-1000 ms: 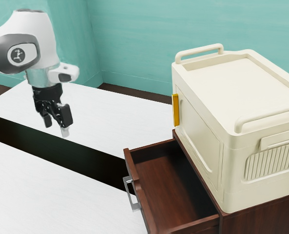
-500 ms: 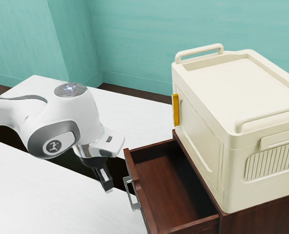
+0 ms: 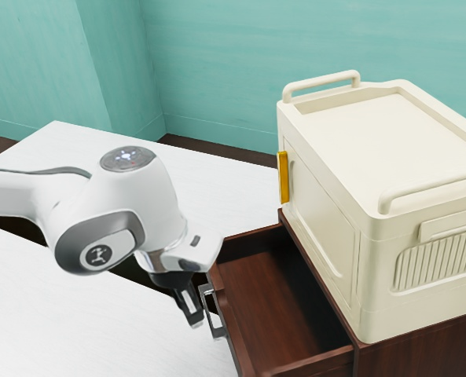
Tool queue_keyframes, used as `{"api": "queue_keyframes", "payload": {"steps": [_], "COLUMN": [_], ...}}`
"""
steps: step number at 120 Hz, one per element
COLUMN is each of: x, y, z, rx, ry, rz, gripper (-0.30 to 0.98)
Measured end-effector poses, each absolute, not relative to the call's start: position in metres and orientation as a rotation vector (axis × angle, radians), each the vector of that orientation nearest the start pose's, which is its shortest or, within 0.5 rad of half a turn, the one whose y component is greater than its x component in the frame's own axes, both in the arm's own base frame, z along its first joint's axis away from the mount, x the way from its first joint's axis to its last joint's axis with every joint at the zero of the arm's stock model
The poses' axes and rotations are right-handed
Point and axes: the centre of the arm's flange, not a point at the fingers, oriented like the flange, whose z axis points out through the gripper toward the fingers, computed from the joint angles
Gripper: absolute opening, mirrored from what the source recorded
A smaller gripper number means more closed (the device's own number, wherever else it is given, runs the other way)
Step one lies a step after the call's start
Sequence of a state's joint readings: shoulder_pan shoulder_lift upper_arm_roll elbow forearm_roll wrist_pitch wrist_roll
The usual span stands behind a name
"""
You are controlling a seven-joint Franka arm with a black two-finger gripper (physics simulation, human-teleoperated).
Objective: Push the drawer handle with one arm to close the drawer
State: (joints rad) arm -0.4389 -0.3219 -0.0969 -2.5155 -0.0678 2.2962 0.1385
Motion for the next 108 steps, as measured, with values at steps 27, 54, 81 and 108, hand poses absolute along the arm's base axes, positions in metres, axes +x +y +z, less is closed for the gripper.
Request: {"api": "queue_keyframes", "payload": {"steps": [27,54,81,108], "x": [0.409,0.457,0.486,0.484], "y": [-0.245,-0.272,-0.298,-0.292], "z": [0.399,0.385,0.375,0.383], "rx": [-3.041,-3.05,-3.037,-3.015], "ry": [0.978,0.999,1.065,1.084], "rz": [-0.146,-0.232,-0.414,-0.531], "gripper": [0.08,0.08,0.08,0.09]}}
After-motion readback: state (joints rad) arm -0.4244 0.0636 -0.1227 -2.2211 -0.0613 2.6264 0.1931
